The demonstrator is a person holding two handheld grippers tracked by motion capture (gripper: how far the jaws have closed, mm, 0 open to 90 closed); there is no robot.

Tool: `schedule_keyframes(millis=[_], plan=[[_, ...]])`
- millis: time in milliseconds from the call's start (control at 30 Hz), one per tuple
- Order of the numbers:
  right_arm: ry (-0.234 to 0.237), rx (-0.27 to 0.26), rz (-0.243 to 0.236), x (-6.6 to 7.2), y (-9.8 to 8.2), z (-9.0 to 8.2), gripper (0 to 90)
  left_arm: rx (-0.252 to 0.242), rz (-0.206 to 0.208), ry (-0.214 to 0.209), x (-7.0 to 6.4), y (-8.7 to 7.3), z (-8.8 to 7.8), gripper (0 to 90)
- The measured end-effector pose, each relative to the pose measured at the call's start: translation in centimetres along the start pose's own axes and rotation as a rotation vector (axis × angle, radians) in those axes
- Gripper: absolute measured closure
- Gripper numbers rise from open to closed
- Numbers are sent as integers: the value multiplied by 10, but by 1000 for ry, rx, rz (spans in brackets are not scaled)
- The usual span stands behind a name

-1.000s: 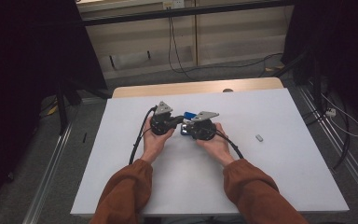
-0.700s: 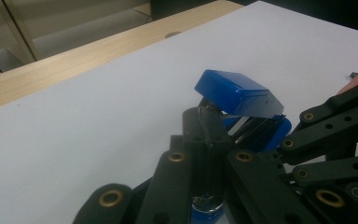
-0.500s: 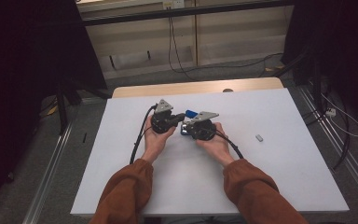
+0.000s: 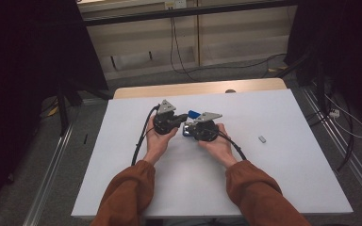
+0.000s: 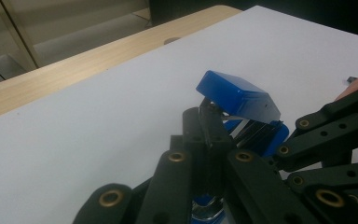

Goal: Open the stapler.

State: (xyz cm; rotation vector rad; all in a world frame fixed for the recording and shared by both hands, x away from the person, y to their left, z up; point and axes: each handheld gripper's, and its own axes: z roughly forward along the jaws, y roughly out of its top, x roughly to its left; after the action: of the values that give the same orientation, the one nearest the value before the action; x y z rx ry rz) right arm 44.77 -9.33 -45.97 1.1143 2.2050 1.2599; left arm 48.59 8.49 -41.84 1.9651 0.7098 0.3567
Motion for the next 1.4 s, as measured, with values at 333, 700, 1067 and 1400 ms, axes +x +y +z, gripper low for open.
schedule_keyframes(millis=[333, 700, 1067, 1400], plan=[[-36, -57, 15, 0, 5, -5, 900, -1, 0, 1, 0, 0, 0, 900], [-109, -100, -3, 0, 5, -5, 900, 7, -1, 0, 1, -1, 0, 900], [-124, -115, -1, -2, 4, -8, 900, 47, -17, -7, 8, -10, 5, 894], [-122, -113, 3, -3, 4, -8, 900, 65, 0, -14, 6, -12, 9, 900]])
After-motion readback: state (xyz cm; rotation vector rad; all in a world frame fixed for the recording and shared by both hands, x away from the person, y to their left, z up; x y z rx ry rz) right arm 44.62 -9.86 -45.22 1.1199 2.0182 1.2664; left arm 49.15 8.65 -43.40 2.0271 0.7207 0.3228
